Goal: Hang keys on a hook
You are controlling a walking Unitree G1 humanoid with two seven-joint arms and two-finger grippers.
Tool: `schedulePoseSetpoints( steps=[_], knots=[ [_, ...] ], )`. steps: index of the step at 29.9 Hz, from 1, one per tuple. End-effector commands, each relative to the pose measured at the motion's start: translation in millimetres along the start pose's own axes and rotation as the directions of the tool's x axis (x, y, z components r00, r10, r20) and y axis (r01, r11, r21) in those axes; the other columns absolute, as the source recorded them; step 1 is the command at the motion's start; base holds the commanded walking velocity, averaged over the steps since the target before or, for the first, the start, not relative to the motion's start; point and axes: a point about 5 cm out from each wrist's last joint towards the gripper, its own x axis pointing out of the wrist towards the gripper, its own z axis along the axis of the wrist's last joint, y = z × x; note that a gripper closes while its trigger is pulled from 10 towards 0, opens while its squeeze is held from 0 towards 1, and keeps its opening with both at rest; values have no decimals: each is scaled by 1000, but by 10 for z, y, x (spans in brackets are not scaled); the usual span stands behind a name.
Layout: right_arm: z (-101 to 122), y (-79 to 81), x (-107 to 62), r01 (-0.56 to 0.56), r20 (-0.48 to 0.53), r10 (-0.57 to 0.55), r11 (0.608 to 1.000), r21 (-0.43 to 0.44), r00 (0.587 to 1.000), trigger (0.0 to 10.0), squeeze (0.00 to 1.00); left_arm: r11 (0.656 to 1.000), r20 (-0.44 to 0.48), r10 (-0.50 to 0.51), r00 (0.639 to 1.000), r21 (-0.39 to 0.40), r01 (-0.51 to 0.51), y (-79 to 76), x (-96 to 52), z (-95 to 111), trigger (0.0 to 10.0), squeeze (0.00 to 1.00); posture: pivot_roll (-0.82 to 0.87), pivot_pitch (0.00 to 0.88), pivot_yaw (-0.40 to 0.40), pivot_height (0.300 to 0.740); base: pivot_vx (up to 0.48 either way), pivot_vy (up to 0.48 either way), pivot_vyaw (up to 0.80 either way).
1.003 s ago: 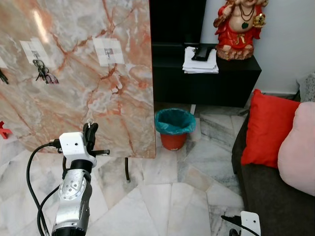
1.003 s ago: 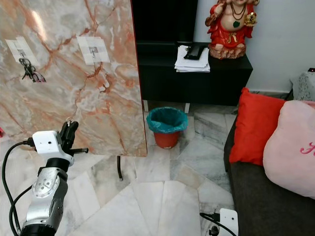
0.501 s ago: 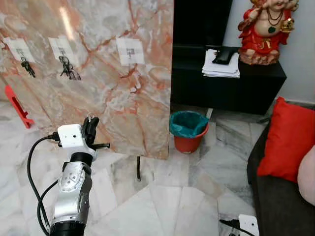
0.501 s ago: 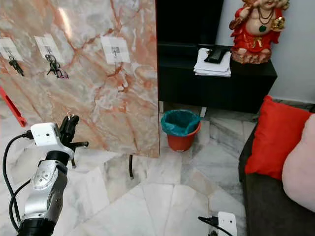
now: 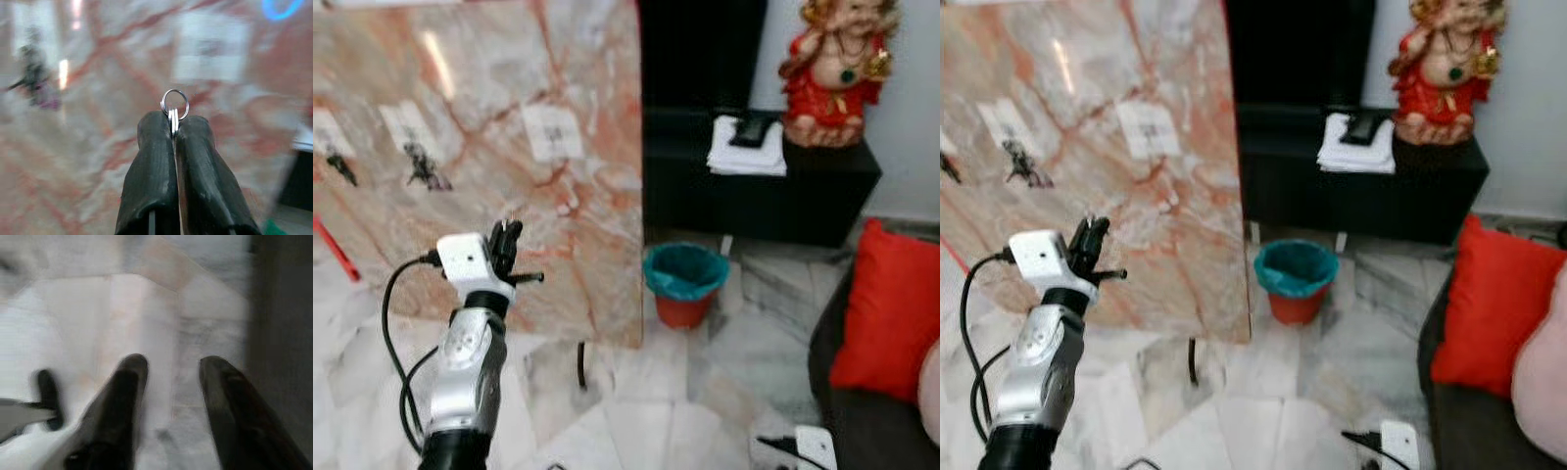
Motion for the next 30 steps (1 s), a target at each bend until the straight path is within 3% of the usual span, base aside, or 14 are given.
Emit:
schedulePoseSetpoints(
  steps=[1, 6, 13, 23, 30],
  knots=[
    [-49, -105, -14, 21, -15, -21, 1000, -8, 1000, 10000, 0, 1000, 10, -22, 1000, -12, 22, -75, 25, 32, 10000, 0, -154, 0, 17, 740, 341, 0, 0],
    [-62, -67, -14, 12, -15, -12, 1000, -19, 1000, 10000, 0, 999, 15, -30, 999, -13, 30, -99, 35, 47, 10000, 0, -154, 0, 16, 740, 344, 0, 579],
    [-108, 55, -12, 2, -22, -2, 1000, -14, 1000, 10000, 0, 999, 18, -36, 999, -16, 37, -116, 46, 56, 10000, 0, -153, 0, 15, 740, 345, 0, 0],
    [-73, 65, -5, 1, -20, -1, 1000, -19, 1000, 10000, 0, 999, 16, -48, 999, -19, 48, -139, 38, 49, 10000, 0, -152, 0, 18, 740, 345, 0, 0],
    [-50, 73, -1, 3, -15, -3, 1000, -11, 1000, 10000, 0, 990, 24, -144, 989, 2, 144, -285, -33, 60, 10000, 0, -151, 0, 22, 740, 91, 0, 0]
  ],
)
